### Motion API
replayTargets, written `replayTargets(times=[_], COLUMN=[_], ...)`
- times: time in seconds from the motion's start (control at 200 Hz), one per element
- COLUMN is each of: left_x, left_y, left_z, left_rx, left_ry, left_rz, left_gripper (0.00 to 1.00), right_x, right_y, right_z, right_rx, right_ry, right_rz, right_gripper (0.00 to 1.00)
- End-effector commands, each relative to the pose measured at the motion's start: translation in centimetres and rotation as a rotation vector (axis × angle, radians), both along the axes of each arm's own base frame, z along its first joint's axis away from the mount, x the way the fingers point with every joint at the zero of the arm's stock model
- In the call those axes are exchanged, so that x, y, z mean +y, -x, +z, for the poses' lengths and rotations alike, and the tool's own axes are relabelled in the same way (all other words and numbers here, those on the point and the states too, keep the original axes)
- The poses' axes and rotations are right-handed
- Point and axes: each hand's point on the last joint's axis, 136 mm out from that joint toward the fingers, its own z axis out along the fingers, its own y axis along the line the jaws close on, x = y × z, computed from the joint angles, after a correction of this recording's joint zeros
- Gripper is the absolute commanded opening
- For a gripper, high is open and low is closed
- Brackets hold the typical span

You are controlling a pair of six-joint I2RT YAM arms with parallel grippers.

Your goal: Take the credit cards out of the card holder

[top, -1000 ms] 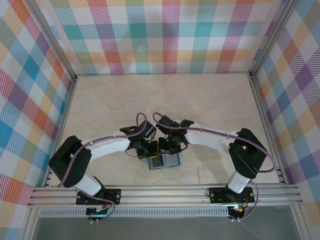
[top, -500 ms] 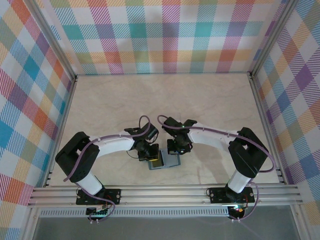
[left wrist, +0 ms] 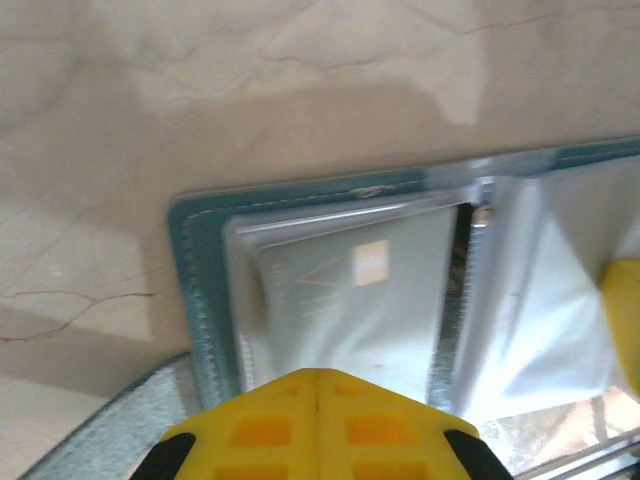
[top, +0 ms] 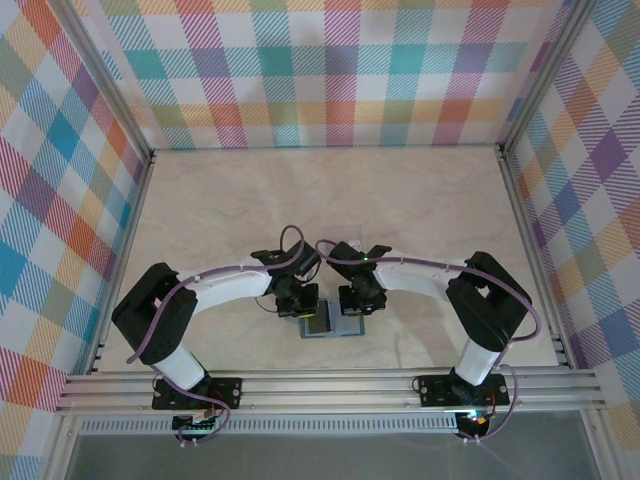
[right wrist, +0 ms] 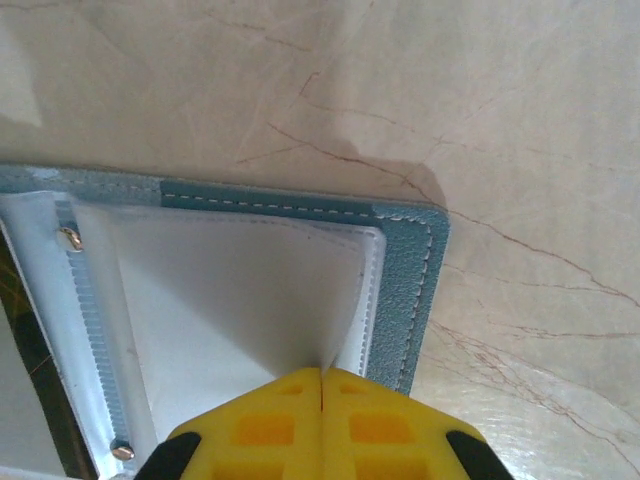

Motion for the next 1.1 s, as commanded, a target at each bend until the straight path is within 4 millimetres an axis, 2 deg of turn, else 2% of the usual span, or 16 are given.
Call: replayTargets(times=[0.0, 0.18, 0.315, 0.42, 0.61, 0.725, 0.81, 0.875, 0.95, 1.095], left_x=[-2.9, -6.3, -7.4, -7.3, -5.6, -4.9, -4.8, -4.8, -5.0, -5.2], left_y=[0.8, 1.6, 2.0, 2.3, 2.4, 2.8, 3.0, 3.1, 3.1, 2.8], left_z=[1.5, 1.0, 0.2, -0.5, -2.3, -3.6, -4.4, -4.5, -4.2, -3.1], left_rx=[0.02, 0.07, 0.092, 0.104, 0.103, 0.119, 0.127, 0.117, 0.107, 0.081], left_ry=[0.079, 0.176, 0.169, 0.14, 0.025, -0.025, -0.043, -0.054, -0.047, -0.029], left_rz=[-0.025, -0.02, -0.024, -0.02, -0.022, -0.035, -0.041, -0.046, -0.05, -0.046], left_gripper=[0.06, 0.05, 0.04, 0.03, 0.02, 0.02, 0.03, 0.02, 0.02, 0.02], right_x=[-0.7, -0.6, 0.0, 0.1, -0.4, -0.7, -0.9, -0.8, -0.2, 2.3], right_y=[1.0, 1.4, 1.6, 1.7, 1.5, 1.4, 1.3, 1.1, 0.8, 0.6], right_z=[-0.9, -1.0, -1.2, -1.4, -1.0, -0.2, 0.9, 1.9, 3.1, 4.0], right_rx=[0.043, 0.06, 0.082, 0.092, 0.083, 0.069, 0.049, 0.029, 0.01, 0.027], right_ry=[-0.016, -0.107, -0.199, -0.216, -0.213, -0.208, -0.212, -0.234, -0.287, -0.456], right_rz=[-0.041, -0.104, -0.131, -0.141, -0.155, -0.161, -0.172, -0.176, -0.189, -0.218], right_gripper=[0.0, 0.0, 0.02, 0.03, 0.05, 0.14, 0.24, 0.27, 0.26, 0.13])
